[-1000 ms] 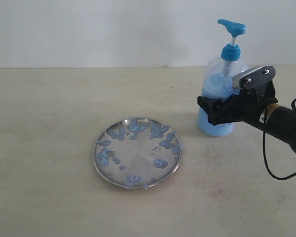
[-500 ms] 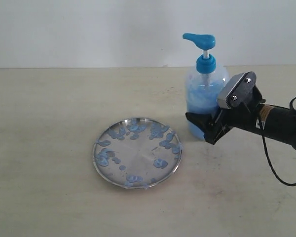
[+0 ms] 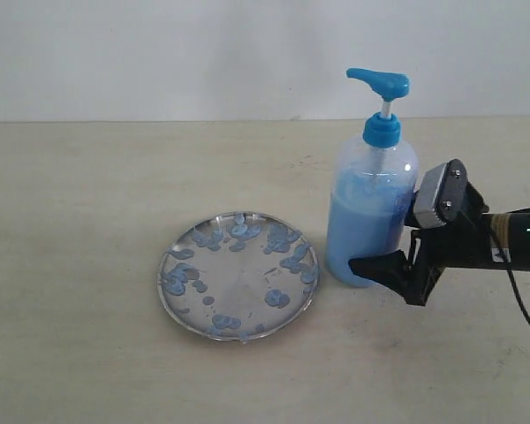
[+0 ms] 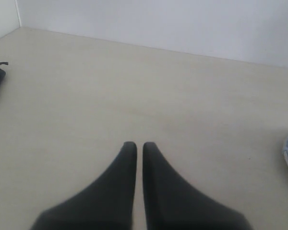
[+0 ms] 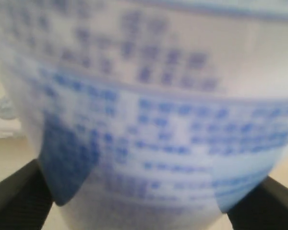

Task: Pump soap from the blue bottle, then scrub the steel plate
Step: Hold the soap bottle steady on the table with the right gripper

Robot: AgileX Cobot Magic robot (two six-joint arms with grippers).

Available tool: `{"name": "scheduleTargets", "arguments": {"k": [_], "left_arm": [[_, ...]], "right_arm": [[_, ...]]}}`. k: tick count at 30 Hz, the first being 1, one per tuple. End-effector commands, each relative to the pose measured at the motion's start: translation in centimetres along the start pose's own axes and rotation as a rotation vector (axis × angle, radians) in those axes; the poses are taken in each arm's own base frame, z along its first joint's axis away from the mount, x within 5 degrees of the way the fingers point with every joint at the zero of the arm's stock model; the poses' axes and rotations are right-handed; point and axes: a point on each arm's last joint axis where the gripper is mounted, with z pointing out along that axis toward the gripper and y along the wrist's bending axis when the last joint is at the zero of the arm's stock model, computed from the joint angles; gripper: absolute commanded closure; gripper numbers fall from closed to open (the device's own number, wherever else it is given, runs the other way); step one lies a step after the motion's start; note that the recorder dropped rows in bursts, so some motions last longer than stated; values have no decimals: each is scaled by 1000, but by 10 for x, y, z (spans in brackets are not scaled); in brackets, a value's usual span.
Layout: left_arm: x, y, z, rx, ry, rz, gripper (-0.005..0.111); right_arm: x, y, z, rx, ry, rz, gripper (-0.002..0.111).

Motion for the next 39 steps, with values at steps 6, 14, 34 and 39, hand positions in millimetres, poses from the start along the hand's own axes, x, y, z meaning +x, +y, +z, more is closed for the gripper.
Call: {"name": "scheduleTargets", "arguments": {"k": [6,14,34,39], "left_arm": [[-1,2,0,-23,-14,67,102],[-5,1,0,-17,-53,60,102],[-17,-9,-2,141,-166,-469,102],[-15,-10,-2,145,-138,-470,102]], "right_arm": [[9,-13,-23,47,-55,41,108],[17,-16,-23,81,31,94,61],[-20,-34,-2,457,-215,115,4],[-25,-32,11,567,-169,80,4]]}}
